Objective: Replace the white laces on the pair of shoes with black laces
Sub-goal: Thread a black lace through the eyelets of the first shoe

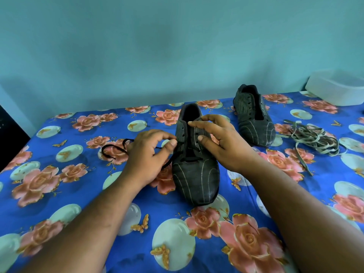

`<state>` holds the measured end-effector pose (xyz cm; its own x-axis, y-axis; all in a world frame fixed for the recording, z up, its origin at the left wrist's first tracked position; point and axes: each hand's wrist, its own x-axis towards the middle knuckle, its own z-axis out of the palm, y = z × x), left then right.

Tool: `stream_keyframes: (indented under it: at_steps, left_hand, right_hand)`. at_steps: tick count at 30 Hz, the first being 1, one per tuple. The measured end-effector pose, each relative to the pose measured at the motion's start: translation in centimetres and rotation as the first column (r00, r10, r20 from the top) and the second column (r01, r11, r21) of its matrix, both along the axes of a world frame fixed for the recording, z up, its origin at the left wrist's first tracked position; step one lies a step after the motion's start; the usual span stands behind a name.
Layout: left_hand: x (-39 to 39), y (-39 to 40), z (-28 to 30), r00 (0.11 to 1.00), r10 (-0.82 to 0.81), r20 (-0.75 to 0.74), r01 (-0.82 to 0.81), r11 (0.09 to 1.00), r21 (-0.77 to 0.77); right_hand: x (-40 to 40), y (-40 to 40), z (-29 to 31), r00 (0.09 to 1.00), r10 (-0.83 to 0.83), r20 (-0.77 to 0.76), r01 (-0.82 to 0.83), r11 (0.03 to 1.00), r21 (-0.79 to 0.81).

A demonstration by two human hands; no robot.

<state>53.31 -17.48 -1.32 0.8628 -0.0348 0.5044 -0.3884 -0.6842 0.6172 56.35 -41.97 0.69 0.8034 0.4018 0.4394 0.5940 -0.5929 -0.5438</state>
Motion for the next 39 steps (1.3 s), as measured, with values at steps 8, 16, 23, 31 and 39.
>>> stream_keyframes:
  at_steps: [8, 16, 23, 31, 39]
  left_hand:
    - [-0.3, -0.5, 0.3, 0.999, -0.018, -0.047, 0.013, 0.995, -0.103]
    - [-0.6, -0.7, 0.5, 0.995, -0.019, -0.093, 0.013, 0.998, -0.065]
    - [-1.0, -0.9, 0.6, 0.992, -0.051, -0.114, 0.038, 0.993, -0.115]
    - [-1.2, -1.2, 0.9, 0.99, -0.076, -0.117, 0.061, 0.991, -0.12]
    - [-1.6, -1.5, 1.3, 0.978, -0.105, -0.179, 0.064, 0.973, -0.22]
  right_hand:
    - [-0.2, 0.0, 0.1, 1.0, 0.005, 0.007, -0.005, 1.0, -0.017]
    - [-0.4, -0.1, 0.4, 0.999, 0.003, 0.049, -0.001, 1.0, -0.028]
    - [-0.4, -0.7, 1.4, 0.987, 0.08, 0.142, -0.07, 0.995, -0.073]
    - [-0.6, -0.5, 1.6, 0.987, 0.158, 0.025, -0.156, 0.986, -0.052]
    - [-0.8, 1.4, 0.8, 1.0, 0.022, -0.012, -0.022, 1.0, -0.009]
